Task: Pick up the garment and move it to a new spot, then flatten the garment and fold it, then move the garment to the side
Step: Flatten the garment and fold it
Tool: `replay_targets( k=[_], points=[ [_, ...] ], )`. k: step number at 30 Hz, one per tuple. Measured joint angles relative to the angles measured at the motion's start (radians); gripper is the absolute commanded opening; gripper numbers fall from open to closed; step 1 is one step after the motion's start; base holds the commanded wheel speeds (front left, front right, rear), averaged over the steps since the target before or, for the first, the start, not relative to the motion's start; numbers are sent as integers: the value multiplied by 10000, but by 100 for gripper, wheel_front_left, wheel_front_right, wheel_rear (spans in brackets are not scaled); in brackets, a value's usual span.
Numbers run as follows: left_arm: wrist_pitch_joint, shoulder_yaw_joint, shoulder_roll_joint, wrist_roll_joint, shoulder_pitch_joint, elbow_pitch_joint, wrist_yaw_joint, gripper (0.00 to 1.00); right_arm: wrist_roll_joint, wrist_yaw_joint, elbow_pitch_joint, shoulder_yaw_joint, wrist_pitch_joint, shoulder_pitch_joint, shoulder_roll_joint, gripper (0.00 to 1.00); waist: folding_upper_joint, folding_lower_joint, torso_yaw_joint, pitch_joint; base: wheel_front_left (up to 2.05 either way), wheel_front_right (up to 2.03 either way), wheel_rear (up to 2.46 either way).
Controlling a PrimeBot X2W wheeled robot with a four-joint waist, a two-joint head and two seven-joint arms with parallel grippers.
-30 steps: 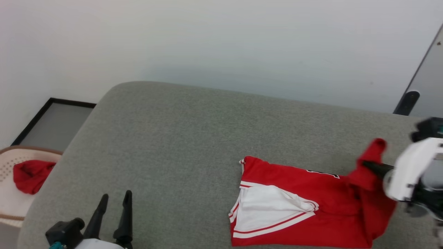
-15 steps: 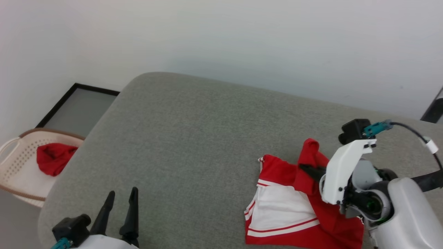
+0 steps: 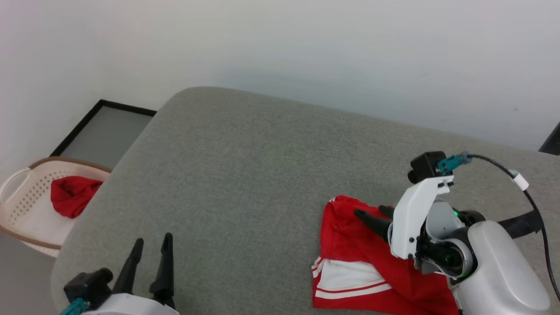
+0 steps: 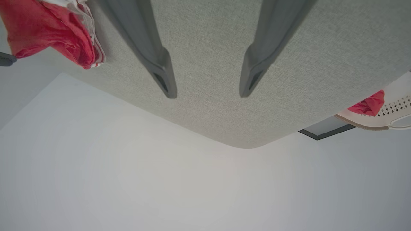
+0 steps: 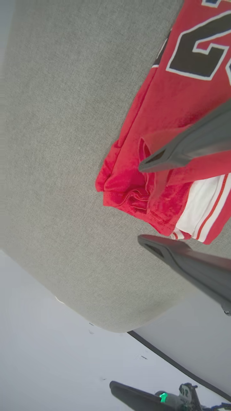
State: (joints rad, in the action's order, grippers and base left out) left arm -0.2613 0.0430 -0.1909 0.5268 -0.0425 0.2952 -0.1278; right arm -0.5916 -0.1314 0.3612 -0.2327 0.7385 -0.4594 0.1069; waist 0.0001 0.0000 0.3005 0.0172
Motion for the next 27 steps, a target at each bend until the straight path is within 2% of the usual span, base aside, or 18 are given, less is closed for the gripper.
replay_targets(
  k=[7, 15, 19, 22, 27],
  points=[
    [-2, -165, -21, -42, 47, -92, -2, 100, -384, 0, -474, -79, -278, -183, 224, 100, 0, 0, -295, 96, 0, 0, 0],
    [-2, -374, -81, -136, 273, -303, -12, 100, -872, 0, -1522, 4, -888, -54, 880, 100, 0, 0, -872, 176, 0, 0, 0],
    [-4, -443, -109, -199, 348, -405, -12, 100, -991, 2, -2079, 176, -1440, 311, 1319, 100, 0, 0, -1225, 196, 0, 0, 0],
    [-4, -537, -123, -257, 456, -493, -12, 100, -1101, 2, -2658, -58, -1988, 588, 1841, 100, 0, 0, -1512, 209, 0, 0, 0],
    [-2, -621, -151, -359, 531, -573, -12, 100, -1085, 2, -3400, -531, -3636, 1248, 2922, 100, 0, 0, -2008, 224, 0, 0, 0]
  ],
)
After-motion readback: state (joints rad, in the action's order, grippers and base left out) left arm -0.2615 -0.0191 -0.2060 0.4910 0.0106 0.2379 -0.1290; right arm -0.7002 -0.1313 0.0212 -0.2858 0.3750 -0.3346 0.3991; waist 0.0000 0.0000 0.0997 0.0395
